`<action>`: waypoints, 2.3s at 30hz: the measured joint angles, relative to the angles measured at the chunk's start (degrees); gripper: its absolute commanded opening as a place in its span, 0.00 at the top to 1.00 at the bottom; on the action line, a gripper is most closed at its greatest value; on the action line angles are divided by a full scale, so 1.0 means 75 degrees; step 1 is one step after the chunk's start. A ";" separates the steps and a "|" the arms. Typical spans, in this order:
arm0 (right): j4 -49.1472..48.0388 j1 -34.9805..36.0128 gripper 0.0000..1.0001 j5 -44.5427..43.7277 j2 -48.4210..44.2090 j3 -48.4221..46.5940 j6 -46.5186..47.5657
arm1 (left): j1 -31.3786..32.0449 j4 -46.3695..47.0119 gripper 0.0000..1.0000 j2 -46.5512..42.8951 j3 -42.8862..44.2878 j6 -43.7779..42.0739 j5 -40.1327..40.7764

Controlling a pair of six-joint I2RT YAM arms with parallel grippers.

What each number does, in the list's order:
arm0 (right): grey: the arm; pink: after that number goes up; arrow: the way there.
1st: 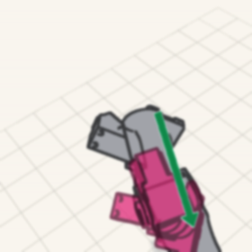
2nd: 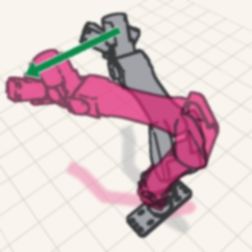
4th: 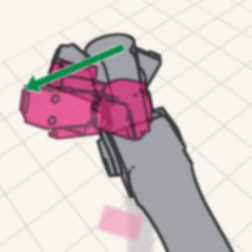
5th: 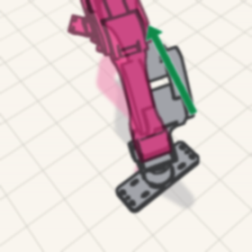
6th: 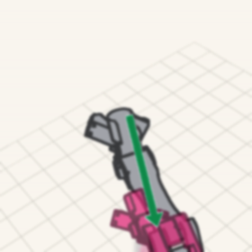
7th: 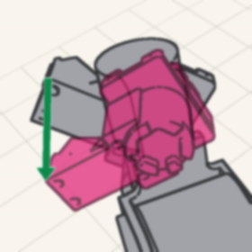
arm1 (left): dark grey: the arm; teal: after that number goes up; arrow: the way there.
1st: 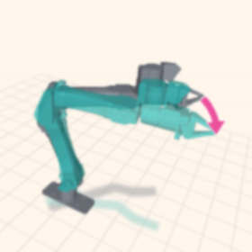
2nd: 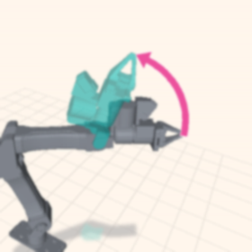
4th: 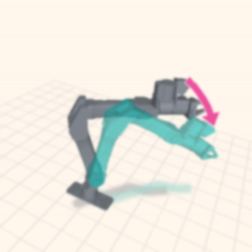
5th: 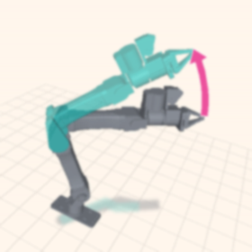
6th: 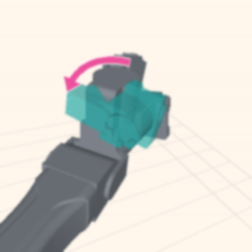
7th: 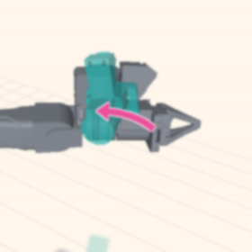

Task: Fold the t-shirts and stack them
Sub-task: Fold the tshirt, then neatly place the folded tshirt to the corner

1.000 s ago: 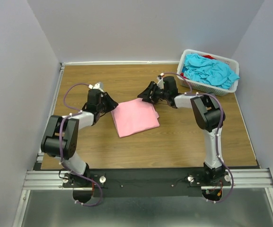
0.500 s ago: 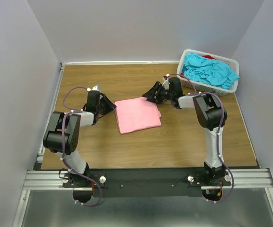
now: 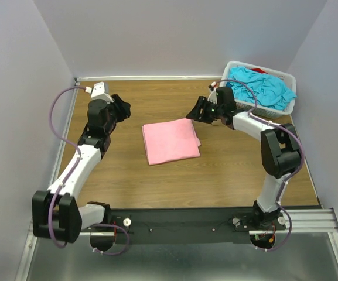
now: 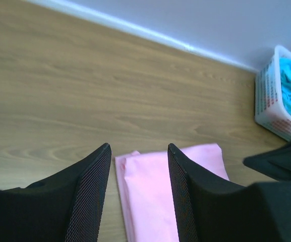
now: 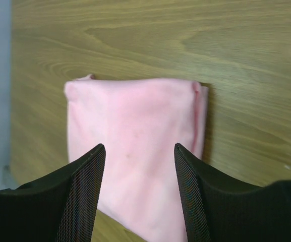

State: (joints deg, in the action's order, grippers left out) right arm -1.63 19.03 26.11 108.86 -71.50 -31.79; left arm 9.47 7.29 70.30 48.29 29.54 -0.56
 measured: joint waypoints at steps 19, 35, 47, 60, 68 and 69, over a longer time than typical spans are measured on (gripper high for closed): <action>0.2955 0.1177 0.37 -0.2614 0.0382 -0.0536 0.1457 | 0.0000 -0.0845 0.43 -0.1582 -0.0510 -0.1454 0.1617; 0.3873 0.1652 0.99 -0.4791 0.0376 -0.0673 0.2174 | 0.0000 -0.0898 0.43 -0.1833 -0.0510 -0.1480 0.1635; 0.4167 -0.0163 0.99 -0.7758 -0.0417 0.0944 0.3815 | 0.0152 -0.1043 0.43 -0.2238 -0.0510 -0.1480 0.2034; 0.3450 -0.2716 0.99 -0.9824 -0.0280 0.1431 0.4829 | 0.0519 -0.1387 0.43 -0.1947 -0.0504 -0.1501 0.2946; 0.2547 -0.4025 0.99 -1.0022 -0.0105 0.1166 0.5898 | 0.0519 -0.1448 0.43 -0.1466 -0.0490 -0.1513 0.3054; 0.2460 -0.4074 0.99 -1.0025 -0.0041 0.1081 0.6035 | 0.0519 -0.1451 0.42 -0.1381 -0.0484 -0.1513 0.3054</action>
State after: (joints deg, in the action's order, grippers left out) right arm 16.82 -11.53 -49.08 108.55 -63.40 13.47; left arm 13.37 -3.60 59.94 44.66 18.20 22.35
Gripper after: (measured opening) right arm 0.015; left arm 0.576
